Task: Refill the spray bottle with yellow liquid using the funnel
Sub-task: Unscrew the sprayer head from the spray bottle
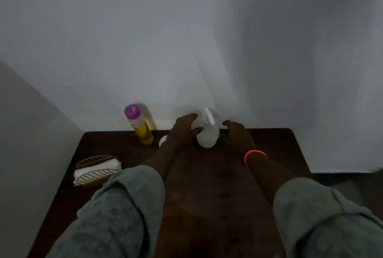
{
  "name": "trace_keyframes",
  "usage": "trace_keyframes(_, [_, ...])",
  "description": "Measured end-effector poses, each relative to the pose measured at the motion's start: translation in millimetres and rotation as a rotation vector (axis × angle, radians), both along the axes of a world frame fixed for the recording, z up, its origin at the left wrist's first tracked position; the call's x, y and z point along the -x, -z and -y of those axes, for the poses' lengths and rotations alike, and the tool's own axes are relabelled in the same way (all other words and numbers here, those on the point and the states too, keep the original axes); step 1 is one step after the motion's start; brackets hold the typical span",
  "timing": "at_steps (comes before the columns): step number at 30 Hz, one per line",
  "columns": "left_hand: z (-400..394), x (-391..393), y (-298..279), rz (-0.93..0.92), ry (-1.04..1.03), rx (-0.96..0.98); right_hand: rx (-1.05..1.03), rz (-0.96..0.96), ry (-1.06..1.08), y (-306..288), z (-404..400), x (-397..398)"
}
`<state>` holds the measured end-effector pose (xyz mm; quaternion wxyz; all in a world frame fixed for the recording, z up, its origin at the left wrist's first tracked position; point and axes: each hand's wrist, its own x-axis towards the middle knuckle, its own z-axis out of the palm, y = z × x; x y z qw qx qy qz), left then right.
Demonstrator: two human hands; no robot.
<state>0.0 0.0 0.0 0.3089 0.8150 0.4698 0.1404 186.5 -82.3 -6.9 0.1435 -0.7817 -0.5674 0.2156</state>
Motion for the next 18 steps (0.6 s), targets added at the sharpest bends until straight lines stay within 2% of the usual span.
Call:
trace_keyframes(2, [-3,-8,2,0.037,-0.028,0.013,-0.024,-0.082,-0.028,6,-8,2])
trace_keyframes(10, [-4,-29,15,0.101,-0.054,-0.021,-0.143,-0.191,-0.072,20,-22,11])
trace_keyframes(18, [28,-13,2,0.168,-0.033,-0.061,-0.211,-0.253,-0.132,9,5,18])
